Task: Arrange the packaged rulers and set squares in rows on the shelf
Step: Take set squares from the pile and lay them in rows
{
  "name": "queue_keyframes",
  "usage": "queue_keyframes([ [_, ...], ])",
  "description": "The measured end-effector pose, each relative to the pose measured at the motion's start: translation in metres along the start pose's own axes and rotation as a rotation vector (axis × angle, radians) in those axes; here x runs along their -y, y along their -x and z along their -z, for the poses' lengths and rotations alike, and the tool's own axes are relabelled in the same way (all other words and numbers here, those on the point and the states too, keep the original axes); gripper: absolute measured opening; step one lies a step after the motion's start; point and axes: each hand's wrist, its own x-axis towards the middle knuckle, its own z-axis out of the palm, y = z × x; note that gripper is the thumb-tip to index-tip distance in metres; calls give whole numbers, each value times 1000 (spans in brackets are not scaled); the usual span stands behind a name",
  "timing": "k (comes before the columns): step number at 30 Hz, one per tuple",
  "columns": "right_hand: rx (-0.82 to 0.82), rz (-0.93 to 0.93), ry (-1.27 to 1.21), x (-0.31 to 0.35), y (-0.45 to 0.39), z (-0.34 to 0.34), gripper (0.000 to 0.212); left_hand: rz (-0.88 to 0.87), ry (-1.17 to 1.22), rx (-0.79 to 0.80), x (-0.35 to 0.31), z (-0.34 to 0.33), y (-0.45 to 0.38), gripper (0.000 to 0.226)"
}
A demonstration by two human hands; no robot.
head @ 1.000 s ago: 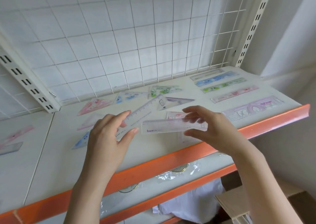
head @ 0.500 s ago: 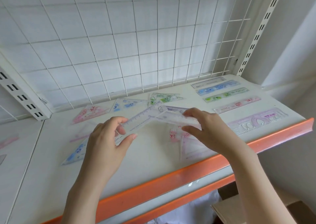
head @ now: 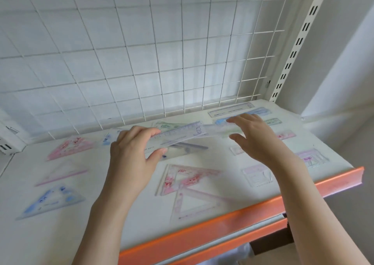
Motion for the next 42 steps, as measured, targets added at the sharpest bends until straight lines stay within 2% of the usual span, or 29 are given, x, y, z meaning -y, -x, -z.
queue_keyframes([
  [5, 57, 38, 74, -54, -42, 12, 44, 37, 11, -3, -25, -27, -23, 35],
  [10, 194, 29, 132, -93, -93, 17, 44, 72, 22, 6, -41, -46, -35, 36],
  [17, 305, 59, 158, -115, -131, 6, 42, 152, -19, 28, -46, -59, -45, 37],
  [23, 369, 84, 120, -124, -137, -5, 43, 137, -41, 81, -53, -69, -66, 36],
  [31, 273, 64, 28, -145, -123, 11, 37, 109, -11, 261, -70, -119, -115, 37],
  [35, 249, 37, 12, -151, -105, 20, 35, 134, 81, 355, -82, -158, -136, 40],
  [42, 205, -5, -3, -156, -81, 23, 34, 105, 0, 377, -95, -189, -154, 41],
])
